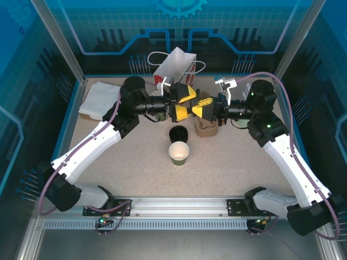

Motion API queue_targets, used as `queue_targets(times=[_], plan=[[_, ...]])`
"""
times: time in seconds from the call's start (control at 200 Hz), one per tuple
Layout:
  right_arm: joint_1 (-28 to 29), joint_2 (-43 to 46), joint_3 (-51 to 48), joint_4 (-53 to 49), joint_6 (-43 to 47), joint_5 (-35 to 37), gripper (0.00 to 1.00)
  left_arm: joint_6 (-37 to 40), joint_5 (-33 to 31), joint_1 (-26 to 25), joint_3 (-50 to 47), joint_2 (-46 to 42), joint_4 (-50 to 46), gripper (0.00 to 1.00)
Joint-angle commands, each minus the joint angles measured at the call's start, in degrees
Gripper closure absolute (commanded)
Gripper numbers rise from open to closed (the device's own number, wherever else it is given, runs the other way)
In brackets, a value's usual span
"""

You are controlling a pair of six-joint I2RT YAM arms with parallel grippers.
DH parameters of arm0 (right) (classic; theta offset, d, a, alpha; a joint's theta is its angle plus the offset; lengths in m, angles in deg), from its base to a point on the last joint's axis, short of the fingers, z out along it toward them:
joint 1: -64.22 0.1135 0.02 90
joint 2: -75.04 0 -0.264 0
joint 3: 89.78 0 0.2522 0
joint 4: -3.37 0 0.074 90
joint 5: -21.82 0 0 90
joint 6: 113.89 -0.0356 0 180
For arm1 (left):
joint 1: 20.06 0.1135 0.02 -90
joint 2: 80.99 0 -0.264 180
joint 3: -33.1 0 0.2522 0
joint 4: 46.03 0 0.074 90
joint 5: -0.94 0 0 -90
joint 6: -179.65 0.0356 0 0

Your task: Pack the takeout coffee

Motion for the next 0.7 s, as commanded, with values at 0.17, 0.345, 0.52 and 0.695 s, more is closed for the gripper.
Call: queue_targets(times=[0.17, 0.345, 0.52, 0.695], plan=[[0.89, -0.22, 1.48, -0.93, 1.95, -1.36, 0.89, -1.01, 1.41, -0.48, 1.46, 0.78, 2.35, 0.14], [0.89, -0.47, 1.39, -1.61, 2.38, -1.31, 0.89, -0.87, 1.37, -0.49, 1.38, 0.82, 2.49, 0.18], [0.98, -0.64, 1.65, -2.74, 3.15, -1.05, 0.89, -0.70, 1.22, -0.44, 1.01, 0.69, 2.37, 0.20], [0.98, -0.79, 2.13, -5.68, 4.78, -0.38, 0.81, 1.45, 0.08, -0.40, 1.12, 0.27, -0.11, 0.20]])
